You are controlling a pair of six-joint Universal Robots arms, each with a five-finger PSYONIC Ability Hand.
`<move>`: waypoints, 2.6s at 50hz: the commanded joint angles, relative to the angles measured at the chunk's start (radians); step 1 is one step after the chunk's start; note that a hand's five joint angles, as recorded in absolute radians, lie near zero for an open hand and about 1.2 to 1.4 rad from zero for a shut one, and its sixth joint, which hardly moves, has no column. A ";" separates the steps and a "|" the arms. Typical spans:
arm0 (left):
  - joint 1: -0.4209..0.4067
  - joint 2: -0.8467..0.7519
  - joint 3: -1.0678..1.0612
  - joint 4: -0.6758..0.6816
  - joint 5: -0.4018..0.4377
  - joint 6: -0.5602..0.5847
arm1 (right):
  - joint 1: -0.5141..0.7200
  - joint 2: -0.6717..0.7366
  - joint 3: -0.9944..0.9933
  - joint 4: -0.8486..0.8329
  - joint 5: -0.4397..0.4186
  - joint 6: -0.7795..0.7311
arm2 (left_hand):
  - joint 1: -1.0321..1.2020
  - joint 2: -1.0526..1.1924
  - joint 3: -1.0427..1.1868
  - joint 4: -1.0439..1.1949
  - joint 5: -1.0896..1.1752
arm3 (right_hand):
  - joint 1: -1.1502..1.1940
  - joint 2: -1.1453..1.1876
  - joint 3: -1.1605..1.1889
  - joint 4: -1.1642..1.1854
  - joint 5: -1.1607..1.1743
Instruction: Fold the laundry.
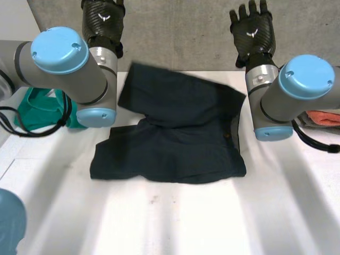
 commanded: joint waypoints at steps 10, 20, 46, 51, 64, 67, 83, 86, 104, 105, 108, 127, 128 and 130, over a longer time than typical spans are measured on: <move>-0.001 0.470 -0.897 -0.069 0.030 -0.062 | -0.012 -0.289 0.450 0.589 -0.089 0.077 | 0.153 0.136 0.129 0.141 0.119 | 0.012 0.027 0.029 0.027 0.022; 0.059 0.512 -1.160 -0.057 0.125 -0.067 | -0.007 -0.274 0.660 0.367 -0.150 0.131 | 0.392 0.375 0.368 0.379 0.357 | 0.253 0.267 0.269 0.267 0.262; 0.117 0.312 -1.114 0.083 0.204 -0.053 | -0.012 -0.295 0.742 0.242 -0.145 0.108 | 1.210 1.193 1.186 1.198 1.176 | 1.168 1.183 1.185 1.183 1.178; 0.111 0.444 -1.169 0.003 0.202 -0.036 | -0.010 -0.341 0.745 0.374 -0.136 0.011 | 1.210 1.193 1.186 1.198 1.176 | 1.168 1.183 1.185 1.183 1.178; -0.062 0.803 -1.294 -0.664 0.218 0.091 | -0.051 -0.527 0.843 1.043 -0.147 -0.378 | 1.210 1.193 1.186 1.198 1.176 | 1.168 1.183 1.185 1.183 1.178; -0.099 0.800 -1.283 -0.660 0.214 0.094 | -0.071 -0.531 0.845 1.006 -0.139 -0.385 | 1.210 1.193 1.186 1.198 1.176 | 1.168 1.183 1.185 1.183 1.178; -0.099 0.341 -0.791 -0.160 0.120 0.096 | -0.073 -0.357 0.608 0.632 -0.107 -0.193 | 1.210 1.193 1.186 1.198 1.176 | 1.168 1.183 1.185 1.183 1.178; -0.093 0.250 -0.690 -0.076 0.078 0.096 | -0.065 -0.277 0.532 0.542 -0.099 -0.173 | 1.210 1.193 1.186 1.198 1.176 | 1.168 1.183 1.185 1.183 1.178; -0.056 -0.205 -0.171 0.198 0.007 0.199 | -0.059 0.092 0.180 0.095 -0.029 -0.158 | -0.011 -0.028 -0.036 -0.024 -0.046 | -0.054 -0.039 -0.037 -0.039 -0.044; -0.056 -0.198 -0.181 0.198 0.006 0.183 | -0.058 0.087 0.183 0.089 -0.027 -0.151 | -0.008 -0.025 -0.032 -0.021 -0.043 | -0.054 -0.039 -0.037 -0.039 -0.044; -0.069 -0.171 -0.200 0.190 0.003 0.150 | -0.058 0.062 0.208 0.089 -0.021 -0.119 | -0.011 -0.028 -0.036 -0.024 -0.046 | -0.054 -0.039 -0.037 -0.039 -0.044; -0.081 0.228 -0.758 0.186 0.018 -0.028 | -0.082 -0.274 0.602 0.465 -0.078 0.177 | -0.011 -0.028 -0.036 -0.024 -0.046 | -0.054 -0.039 -0.037 -0.039 -0.044; -0.084 0.228 -0.764 0.186 0.018 -0.028 | -0.084 -0.270 0.607 0.462 -0.088 0.177 | -0.011 -0.028 -0.036 -0.024 -0.046 | -0.054 -0.039 -0.037 -0.039 -0.044; -0.093 0.228 -0.771 0.186 0.018 -0.028 | -0.091 -0.249 0.614 0.443 -0.107 0.178 | -0.011 -0.028 -0.036 -0.024 -0.046 | -0.054 -0.039 -0.037 -0.039 -0.044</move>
